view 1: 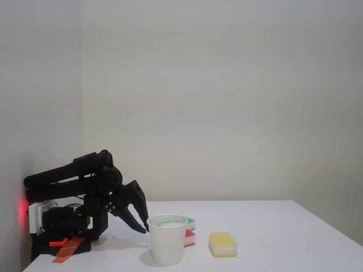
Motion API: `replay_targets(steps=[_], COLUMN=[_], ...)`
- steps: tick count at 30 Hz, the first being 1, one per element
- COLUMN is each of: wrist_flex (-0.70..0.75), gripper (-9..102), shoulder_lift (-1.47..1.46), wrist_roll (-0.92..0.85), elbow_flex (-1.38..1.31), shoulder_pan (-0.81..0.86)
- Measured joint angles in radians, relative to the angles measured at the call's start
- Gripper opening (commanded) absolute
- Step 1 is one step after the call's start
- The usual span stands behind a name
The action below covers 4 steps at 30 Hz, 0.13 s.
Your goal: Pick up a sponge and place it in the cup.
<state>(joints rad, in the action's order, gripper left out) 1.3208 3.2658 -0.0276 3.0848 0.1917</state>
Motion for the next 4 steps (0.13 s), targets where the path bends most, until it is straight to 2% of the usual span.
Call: replay_targets(steps=[4], wrist_flex=[0.000], gripper=[3], shoulder_lift=[0.000], wrist_roll=[0.000], elbow_flex=[0.000], shoulder_pan=[0.000])
